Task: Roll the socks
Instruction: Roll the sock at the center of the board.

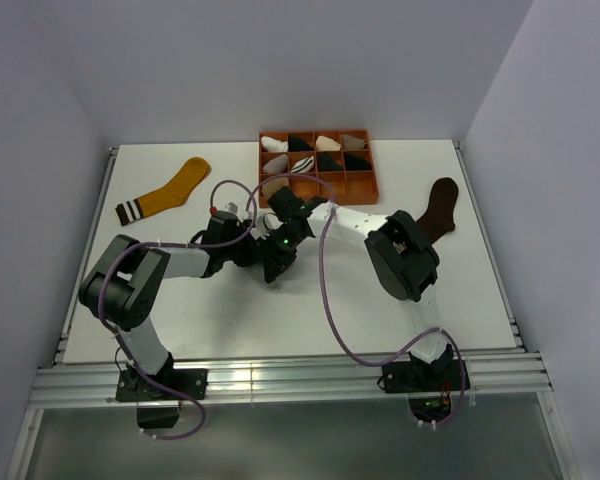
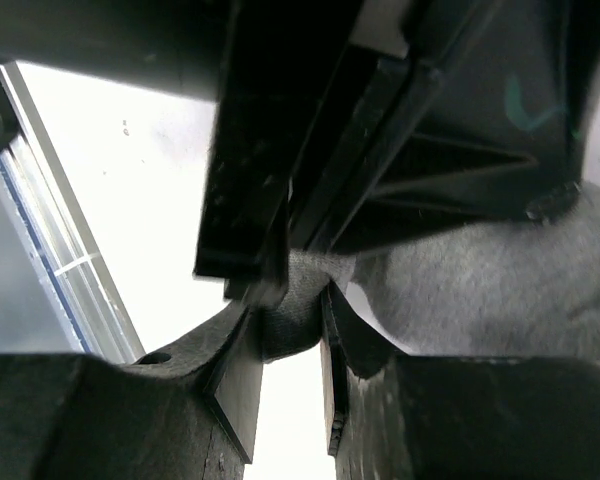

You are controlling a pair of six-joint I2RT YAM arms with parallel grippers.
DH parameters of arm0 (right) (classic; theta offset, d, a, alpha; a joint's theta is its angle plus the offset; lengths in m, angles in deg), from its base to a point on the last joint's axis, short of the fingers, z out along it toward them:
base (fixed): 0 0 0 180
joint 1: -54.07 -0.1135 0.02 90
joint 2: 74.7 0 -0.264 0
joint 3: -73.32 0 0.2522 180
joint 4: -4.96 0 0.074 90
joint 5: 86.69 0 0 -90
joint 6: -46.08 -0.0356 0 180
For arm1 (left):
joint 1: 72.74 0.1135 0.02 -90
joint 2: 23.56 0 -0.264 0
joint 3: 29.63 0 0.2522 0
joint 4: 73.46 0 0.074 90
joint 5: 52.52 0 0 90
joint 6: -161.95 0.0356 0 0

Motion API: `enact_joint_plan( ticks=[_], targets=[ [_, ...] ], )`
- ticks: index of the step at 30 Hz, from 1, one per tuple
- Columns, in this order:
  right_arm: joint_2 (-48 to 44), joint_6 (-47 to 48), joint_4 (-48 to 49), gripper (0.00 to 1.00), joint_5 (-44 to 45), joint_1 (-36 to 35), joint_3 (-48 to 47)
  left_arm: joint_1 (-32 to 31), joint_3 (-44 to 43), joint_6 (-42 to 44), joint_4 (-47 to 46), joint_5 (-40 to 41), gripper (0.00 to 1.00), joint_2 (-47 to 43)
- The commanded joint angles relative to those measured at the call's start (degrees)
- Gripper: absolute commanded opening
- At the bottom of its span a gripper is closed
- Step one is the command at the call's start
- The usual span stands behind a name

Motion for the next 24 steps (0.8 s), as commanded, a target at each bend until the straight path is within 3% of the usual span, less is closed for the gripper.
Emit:
enact_joint_plan(
  ticks=[1, 11, 24],
  targets=[
    [2.2, 2.0, 3.3, 0.0, -4.2, -1.3, 0.3, -1.1, 0.3, 0.6, 4.6, 0.9, 0.13, 0.7],
    [5.2, -1.8, 8.9, 0.0, -6.1, -0.1, 7.8, -1.1, 1.0, 0.3, 4.4, 3.4, 0.24, -1.7],
    [3.4, -5.1, 10.1, 0.0, -1.4, -0.1, 9.3, 1.1, 0.4, -6.7, 15.3, 15.9, 0.59, -11.6]
  ],
)
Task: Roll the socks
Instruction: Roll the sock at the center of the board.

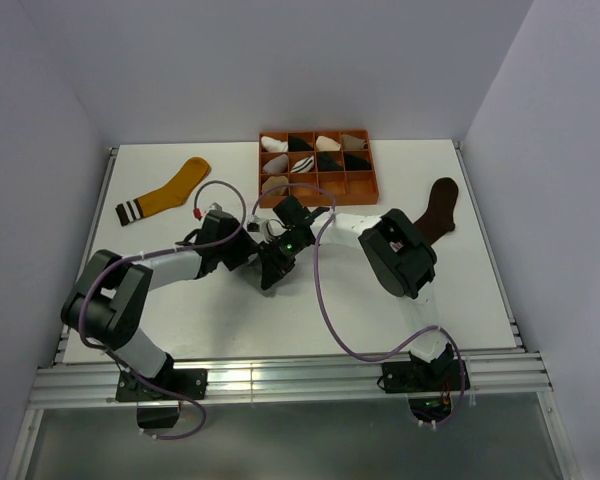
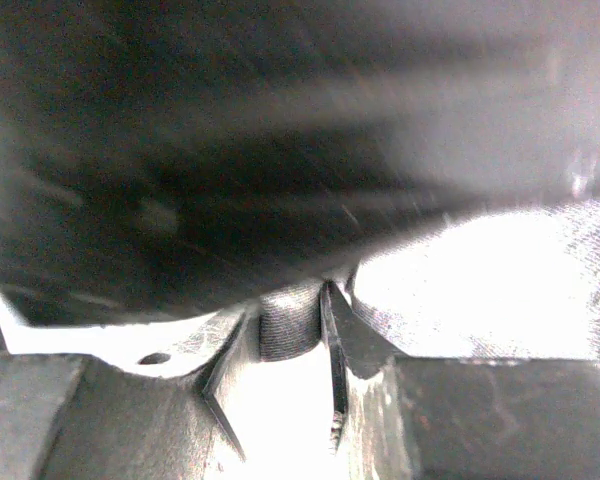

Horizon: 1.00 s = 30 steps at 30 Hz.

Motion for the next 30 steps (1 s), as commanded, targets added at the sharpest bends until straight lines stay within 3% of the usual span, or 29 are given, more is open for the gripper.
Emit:
enact_joint_plan(
  ticks=[1, 3, 11, 18, 22, 30],
  targets=[
    [1.0, -0.3, -1.8, 0.0, 8.4, -1.3, 2.4, 1.6, 1.2, -3.1, 4.7, 5.9, 0.62, -4.7],
    [0.7, -0.8, -1.6, 0.0, 8.9, -1.3, 2.3, 2.5, 2.1, -4.5, 6.5, 6.5, 0.67, -7.7],
    [0.6, -2.9, -2.3, 0.0, 10.9, -1.4, 0.9, 5.9, 6.4, -4.7, 11.5, 5.8, 0.7, -18.6],
    [0.4, -4.7, -3.0, 0.0, 12.1, -1.9, -0.2, 4.3, 15.6, -5.3, 5.7, -1.3, 0.74, -30.1],
    [0.7, -5.1, -4.7, 0.0, 13.6, -2.5, -2.0, 1.5, 20.7, -6.8, 0.3, -1.5, 0.72, -31.6],
    [1.7, -6.5, -6.8, 0.0, 14.6, -3.0, -4.3, -0.8, 22.9, -9.1, -9.1, -2.1, 0.7, -24.5]
  ],
)
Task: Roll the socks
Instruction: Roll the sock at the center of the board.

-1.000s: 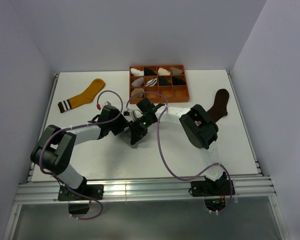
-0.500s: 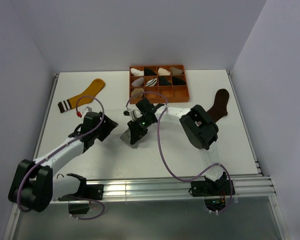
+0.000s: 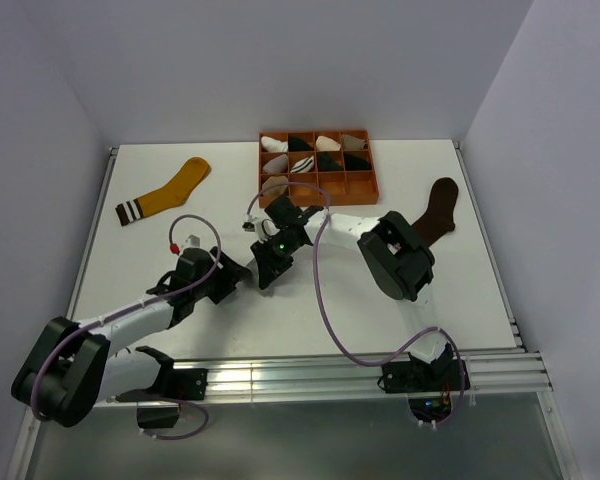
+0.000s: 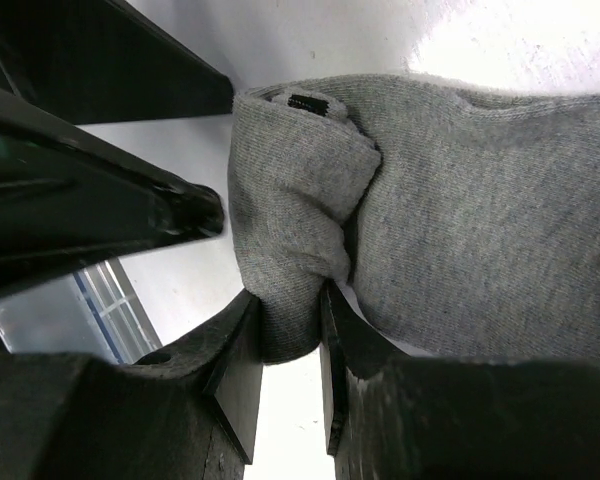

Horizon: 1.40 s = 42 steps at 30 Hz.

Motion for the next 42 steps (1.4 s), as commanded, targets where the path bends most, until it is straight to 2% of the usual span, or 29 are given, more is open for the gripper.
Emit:
enact_joint_plan(
  ticks=[1, 7, 16, 19, 21, 22, 23, 26, 27, 28, 32, 36, 42],
  targets=[
    [2.1, -0.1, -2.6, 0.0, 6.5, -0.9, -1.1, -0.5, 0.7, -2.3, -8.9, -1.4, 0.7, 2.4],
    [2.6, -0.9, -2.3, 0.0, 6.2, -1.1, -1.5, -0.9, 0.0, -2.3, -10.9, -1.2, 0.66, 7.0],
    [2.1, -2.9, -0.8, 0.0, 7.3, -1.1, -1.4, -2.5, 2.2, -2.8, -11.7, -0.6, 0.49, 13.8],
    [1.8, -3.3, -0.7, 0.0, 8.5, -1.1, -1.7, -2.6, 2.0, -2.4, -9.8, 0.3, 0.39, 14.3],
    [1.3, -3.7, 0.1, 0.08, 9.5, -1.0, -1.2, -2.6, 1.3, -1.9, -8.5, 0.6, 0.27, 14.4],
    [0.6, -4.4, 1.1, 0.18, 10.6, -1.0, -1.0, -2.6, 0.9, -1.7, -7.1, 0.9, 0.22, 14.4],
    [-0.2, -5.1, 1.9, 0.23, 11.9, -1.0, -0.7, -2.6, 0.6, -1.6, -5.9, 1.1, 0.14, 14.4],
    [-6.2, -7.7, 8.2, 0.36, 17.5, -1.2, 3.7, -2.6, -1.5, -0.9, -2.3, 1.1, 0.02, 14.8],
    [-8.4, -8.7, 9.8, 0.38, 19.7, -1.7, 6.9, -2.6, -3.0, -0.6, 0.1, 1.1, 0.01, 15.0],
    [-12.9, -8.8, 12.9, 0.42, 25.7, -2.0, 8.6, -2.6, -3.7, -0.4, 1.6, 2.1, 0.01, 15.6],
    [-23.4, -8.6, 19.4, 0.47, 42.2, -5.5, 18.6, -2.6, -6.5, -0.5, 5.3, 3.3, 0.0, 17.0],
    [-31.1, -8.4, 26.2, 0.48, 48.7, -10.2, 25.3, -2.6, -7.8, -0.3, 6.1, 2.6, 0.01, 18.5],
    [-29.8, -9.0, 29.4, 0.43, 50.9, -16.8, 26.1, -2.9, -9.4, -0.3, 6.3, 1.8, 0.01, 20.5]
  ],
)
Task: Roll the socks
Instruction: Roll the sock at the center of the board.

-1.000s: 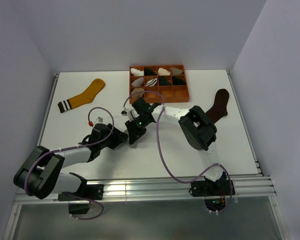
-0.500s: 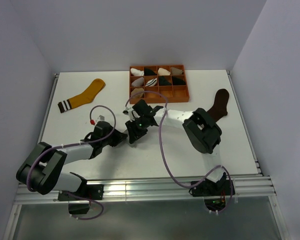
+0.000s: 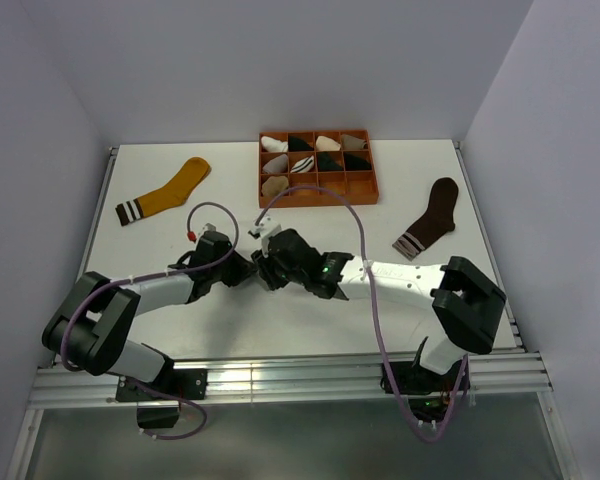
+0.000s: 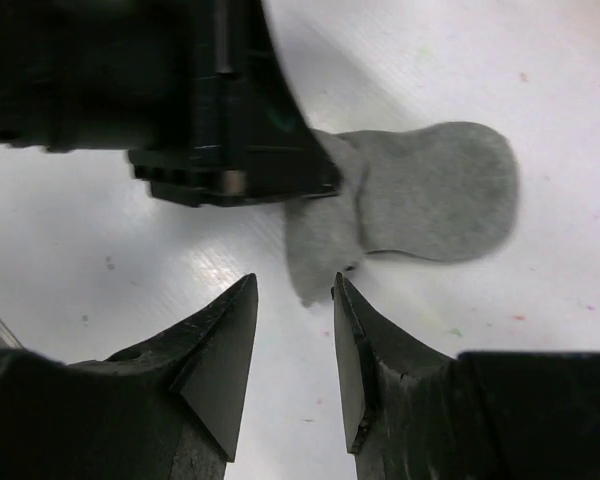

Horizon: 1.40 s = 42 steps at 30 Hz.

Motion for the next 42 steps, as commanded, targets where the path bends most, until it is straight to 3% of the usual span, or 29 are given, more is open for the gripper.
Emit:
enact_joint_plan(
  ticks=[1, 9, 18, 42],
  targets=[
    [1.3, -0.5, 5.2, 0.43, 5.3, -3.3, -0.1, -0.5, 0.4, 3.2, 11.4, 2.5, 0.01, 2.9],
    [6.8, -0.2, 7.4, 0.42, 4.3, -4.3, -1.1, -0.8, 0.4, 2.9, 11.7, 2.5, 0.01, 2.7],
    [11.0, 1.5, 7.8, 0.41, 11.5, -3.8, -1.4, -0.9, -0.4, 3.6, 12.6, 1.3, 0.01, 2.7],
    [20.5, 8.9, 11.1, 0.54, 18.2, -3.8, -2.8, -1.2, -2.5, 7.1, 14.6, -1.8, 0.0, 3.3]
  ],
)
